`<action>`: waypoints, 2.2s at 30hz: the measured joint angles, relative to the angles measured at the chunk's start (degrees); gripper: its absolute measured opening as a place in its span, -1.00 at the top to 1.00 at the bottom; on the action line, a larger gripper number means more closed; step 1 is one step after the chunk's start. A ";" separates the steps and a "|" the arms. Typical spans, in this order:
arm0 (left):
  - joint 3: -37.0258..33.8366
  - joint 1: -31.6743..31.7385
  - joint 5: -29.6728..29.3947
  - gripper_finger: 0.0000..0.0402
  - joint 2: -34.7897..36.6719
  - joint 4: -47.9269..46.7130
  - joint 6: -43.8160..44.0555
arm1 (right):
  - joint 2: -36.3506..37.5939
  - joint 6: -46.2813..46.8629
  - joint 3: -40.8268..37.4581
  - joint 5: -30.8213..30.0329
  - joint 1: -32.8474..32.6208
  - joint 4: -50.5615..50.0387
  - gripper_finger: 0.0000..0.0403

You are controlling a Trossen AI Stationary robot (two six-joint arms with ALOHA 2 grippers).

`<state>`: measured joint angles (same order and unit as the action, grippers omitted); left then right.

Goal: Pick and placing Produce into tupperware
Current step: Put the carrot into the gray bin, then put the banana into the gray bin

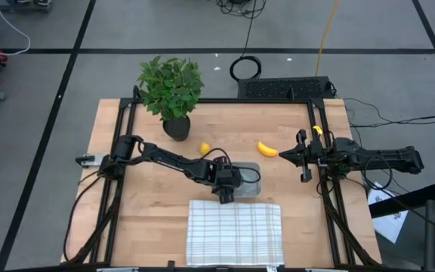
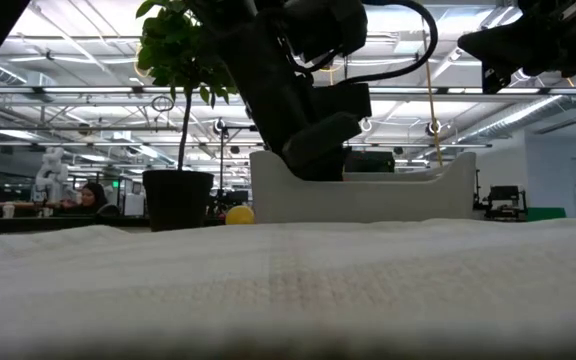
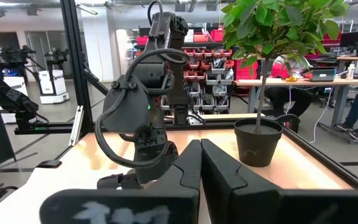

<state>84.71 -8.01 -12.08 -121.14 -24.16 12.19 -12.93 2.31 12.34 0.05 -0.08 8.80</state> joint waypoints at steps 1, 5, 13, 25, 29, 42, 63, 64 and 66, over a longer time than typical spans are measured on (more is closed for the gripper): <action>0.00 0.00 0.01 -0.11 0.00 0.00 -0.14 | 0.00 0.00 0.00 0.02 -0.02 0.00 1.00; 0.00 0.00 0.05 -0.12 0.02 0.52 -1.21 | 0.00 -0.02 0.00 0.00 0.00 0.00 1.00; 0.00 -0.44 -0.80 -0.12 3.86 0.24 -4.36 | 0.00 -0.02 0.00 0.02 0.00 0.00 1.00; 0.04 -0.55 -4.51 0.14 14.43 -9.04 -8.59 | 0.02 -0.11 0.00 0.02 -0.01 -0.03 1.00; 0.04 -0.55 -4.69 0.55 17.41 -13.35 -9.17 | 0.02 -0.15 0.00 0.02 0.00 -0.04 1.00; -5.59 -0.76 -6.31 0.99 27.96 -15.81 -14.94 | 0.02 0.02 0.00 0.02 -0.02 -0.41 1.00; -57.00 11.61 16.63 0.99 60.32 45.50 -20.22 | 0.04 -0.17 0.00 0.02 0.00 -0.33 1.00; -58.82 11.95 16.67 0.99 61.57 46.87 -20.67 | 0.04 -0.17 -0.02 0.02 -0.02 -0.48 1.00; -62.53 12.41 16.61 1.00 63.88 50.35 -20.92 | 0.04 -0.72 0.00 0.02 0.00 -0.16 1.00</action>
<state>22.18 4.40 4.52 -57.26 26.18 -8.73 -12.88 1.59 12.34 0.08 -0.08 8.64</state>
